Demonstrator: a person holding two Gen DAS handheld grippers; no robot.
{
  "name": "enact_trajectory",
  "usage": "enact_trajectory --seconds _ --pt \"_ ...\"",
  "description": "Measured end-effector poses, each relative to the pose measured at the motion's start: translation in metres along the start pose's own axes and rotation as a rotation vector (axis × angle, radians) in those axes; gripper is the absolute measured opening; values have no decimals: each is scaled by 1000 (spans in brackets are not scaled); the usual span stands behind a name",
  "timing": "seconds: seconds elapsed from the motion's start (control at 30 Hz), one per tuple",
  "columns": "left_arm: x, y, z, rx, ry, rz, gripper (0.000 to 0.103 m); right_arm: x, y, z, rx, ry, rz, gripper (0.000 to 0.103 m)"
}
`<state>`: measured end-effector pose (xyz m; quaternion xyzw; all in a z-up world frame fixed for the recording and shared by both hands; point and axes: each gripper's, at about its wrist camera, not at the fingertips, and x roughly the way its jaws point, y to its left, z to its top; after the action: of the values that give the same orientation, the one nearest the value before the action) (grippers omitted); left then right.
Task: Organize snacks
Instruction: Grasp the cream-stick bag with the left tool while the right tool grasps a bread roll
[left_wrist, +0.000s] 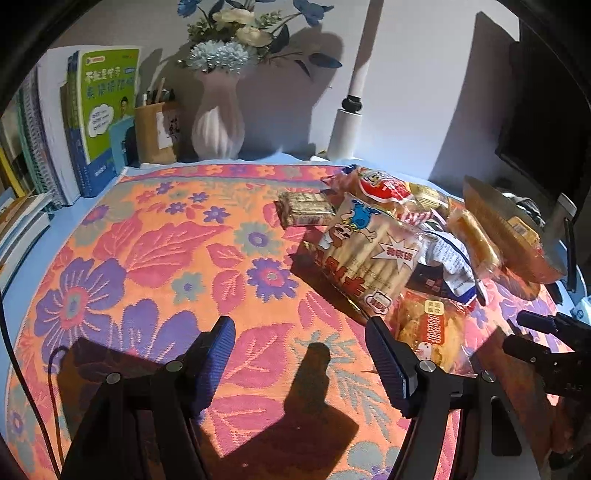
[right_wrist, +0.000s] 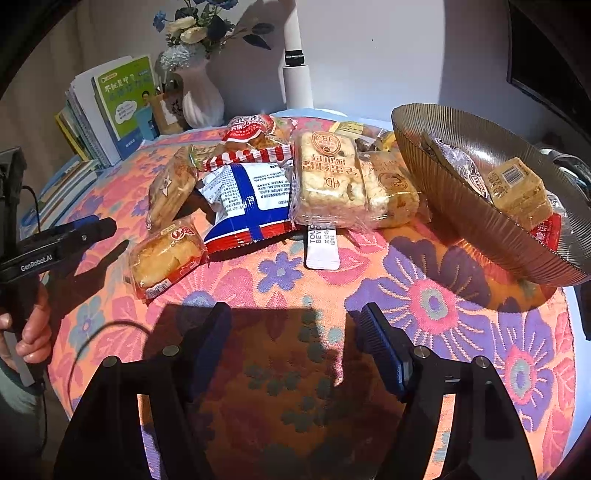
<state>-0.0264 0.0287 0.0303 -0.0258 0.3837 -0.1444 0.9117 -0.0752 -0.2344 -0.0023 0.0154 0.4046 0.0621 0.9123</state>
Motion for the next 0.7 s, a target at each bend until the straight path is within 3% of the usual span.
enact_trajectory --seconds 0.1,0.2,0.23,0.27,0.3,0.33,0.47,0.7 --pt "0 0 6 5 34 -60 70 -1 3 0 -8 4 -15 72" --pt "-1 -9 24 61 107 -202 71 -2 14 0 -3 11 47 72" --pt "-5 -16 33 111 96 -226 78 -1 16 1 8 14 69 72" --pt "-7 -21 40 144 79 -222 93 -1 19 2 27 19 99 72" --pt "-8 -26 47 187 59 -213 101 0 23 5 52 26 144 72" --pt "-6 -31 53 236 42 -210 103 1 27 6 68 31 176 72" --pt "20 -38 69 347 105 -224 103 4 48 12 78 43 223 72" --pt "69 -35 76 334 218 -314 100 11 71 23 156 26 210 81"
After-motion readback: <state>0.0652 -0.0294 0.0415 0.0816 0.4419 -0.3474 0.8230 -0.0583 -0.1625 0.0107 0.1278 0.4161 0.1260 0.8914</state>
